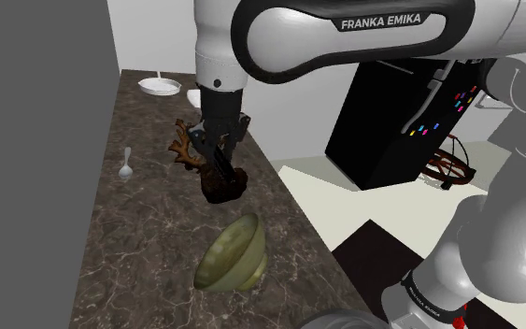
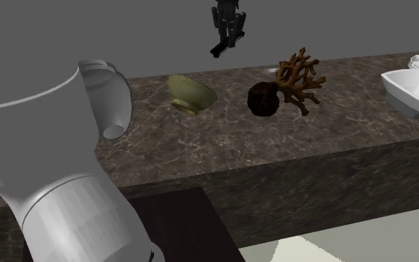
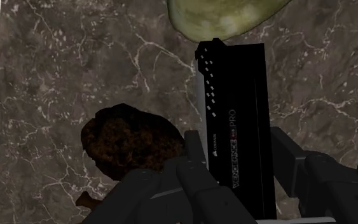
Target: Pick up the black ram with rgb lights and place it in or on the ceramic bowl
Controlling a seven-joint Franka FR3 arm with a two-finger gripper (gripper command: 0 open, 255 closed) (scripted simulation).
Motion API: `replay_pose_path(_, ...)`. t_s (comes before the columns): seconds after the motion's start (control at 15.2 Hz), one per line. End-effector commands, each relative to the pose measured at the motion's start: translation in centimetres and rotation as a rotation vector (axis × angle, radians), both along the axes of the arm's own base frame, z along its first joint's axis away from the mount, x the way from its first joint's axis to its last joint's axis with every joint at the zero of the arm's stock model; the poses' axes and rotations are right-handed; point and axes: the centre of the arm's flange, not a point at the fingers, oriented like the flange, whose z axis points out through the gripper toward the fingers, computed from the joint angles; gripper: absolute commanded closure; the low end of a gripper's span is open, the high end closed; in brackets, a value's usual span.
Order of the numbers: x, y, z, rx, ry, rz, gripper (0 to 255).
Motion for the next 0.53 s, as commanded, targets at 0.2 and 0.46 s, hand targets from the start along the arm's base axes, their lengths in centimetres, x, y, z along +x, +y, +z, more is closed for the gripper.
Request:
replay_pose_path(0.2, -6.5, 1.2, 0.3, -0.001, 0.0, -0.001, 255)
replay_pose_path(0.46, -11.7, 2.3, 0.5, -0.001, 0.0, -0.001, 255)
